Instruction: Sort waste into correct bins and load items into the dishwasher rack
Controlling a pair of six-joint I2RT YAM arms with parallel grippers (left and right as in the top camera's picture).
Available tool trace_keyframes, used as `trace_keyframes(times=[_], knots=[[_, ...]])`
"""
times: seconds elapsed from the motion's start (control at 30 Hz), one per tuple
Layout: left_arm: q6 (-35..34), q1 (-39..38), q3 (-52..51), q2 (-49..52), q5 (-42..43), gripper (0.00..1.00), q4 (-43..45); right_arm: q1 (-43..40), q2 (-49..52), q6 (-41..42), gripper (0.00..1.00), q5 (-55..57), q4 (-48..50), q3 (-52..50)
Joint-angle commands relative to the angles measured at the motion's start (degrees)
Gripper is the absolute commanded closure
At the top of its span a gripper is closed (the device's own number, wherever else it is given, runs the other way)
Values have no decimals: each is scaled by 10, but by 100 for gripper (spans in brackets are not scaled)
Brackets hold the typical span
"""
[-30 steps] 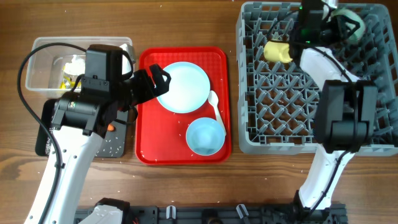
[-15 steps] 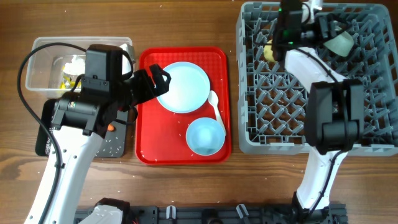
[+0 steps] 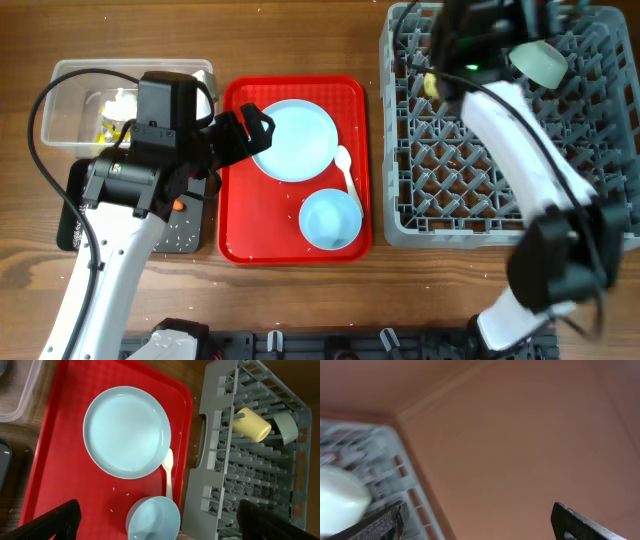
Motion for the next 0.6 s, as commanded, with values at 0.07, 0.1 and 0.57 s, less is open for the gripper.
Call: trace_keyframes(times=[0.07,0.1,0.57], knots=[[5,3,7,-2,-6,0,1,0,-165,30,0,-41,-16,3],[5,3,7,-2,-6,0,1,0,-189,47,0,-54,-33,3],[5,3,7,-2,-6,0,1,-42,-263,687,30,-896,-647,3]])
